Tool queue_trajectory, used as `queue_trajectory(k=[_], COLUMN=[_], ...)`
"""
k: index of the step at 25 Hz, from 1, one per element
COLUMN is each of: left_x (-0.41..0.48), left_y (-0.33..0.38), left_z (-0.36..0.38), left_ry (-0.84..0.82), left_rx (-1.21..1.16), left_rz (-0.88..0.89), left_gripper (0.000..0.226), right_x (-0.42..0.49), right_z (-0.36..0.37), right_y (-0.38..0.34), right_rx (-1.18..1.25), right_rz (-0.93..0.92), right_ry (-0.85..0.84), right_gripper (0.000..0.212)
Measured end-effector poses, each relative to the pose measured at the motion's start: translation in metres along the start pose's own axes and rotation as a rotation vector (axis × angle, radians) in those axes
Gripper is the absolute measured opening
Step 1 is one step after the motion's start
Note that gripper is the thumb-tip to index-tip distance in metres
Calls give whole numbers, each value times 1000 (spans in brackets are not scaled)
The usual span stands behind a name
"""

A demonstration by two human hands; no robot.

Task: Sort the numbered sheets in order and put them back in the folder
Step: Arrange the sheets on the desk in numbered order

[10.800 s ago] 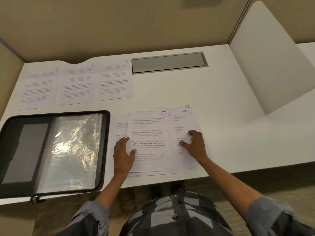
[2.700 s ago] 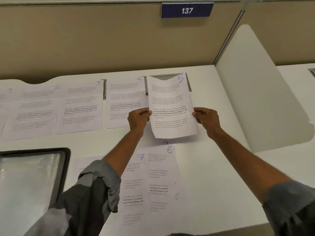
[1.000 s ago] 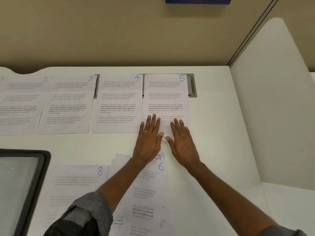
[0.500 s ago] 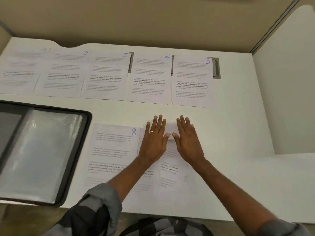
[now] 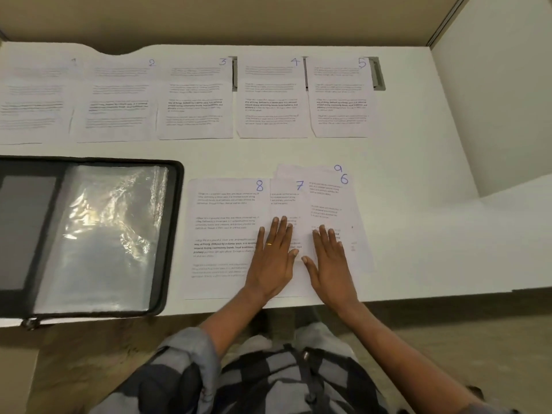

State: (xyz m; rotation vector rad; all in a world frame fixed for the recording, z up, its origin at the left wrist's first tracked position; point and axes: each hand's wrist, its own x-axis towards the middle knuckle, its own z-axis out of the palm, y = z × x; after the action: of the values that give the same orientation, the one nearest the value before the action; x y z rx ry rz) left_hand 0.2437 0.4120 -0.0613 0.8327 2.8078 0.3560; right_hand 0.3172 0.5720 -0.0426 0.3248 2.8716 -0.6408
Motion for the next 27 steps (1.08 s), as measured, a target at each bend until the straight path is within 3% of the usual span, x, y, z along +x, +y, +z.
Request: queue_trajectory(k=[7, 16, 20, 27], left_x=[-17, -8, -9, -3], left_y=[22, 40, 43, 43], left_z=[7, -5, -9, -8], left_ry=[-90, -184, -198, -161], left_rx=[50, -40, -42, -51], left_rz=[113, -2, -15, -51], left_gripper=[70, 59, 61, 72], right_x=[-20, 13, 16, 7], right_z=[-15, -44, -46, -96], right_y=[22, 34, 37, 77], right_rx=[189, 703, 774, 825], right_rz=[329, 667, 629, 584], right_ry=[129, 274, 169, 208], right_gripper=[73, 60, 43, 38])
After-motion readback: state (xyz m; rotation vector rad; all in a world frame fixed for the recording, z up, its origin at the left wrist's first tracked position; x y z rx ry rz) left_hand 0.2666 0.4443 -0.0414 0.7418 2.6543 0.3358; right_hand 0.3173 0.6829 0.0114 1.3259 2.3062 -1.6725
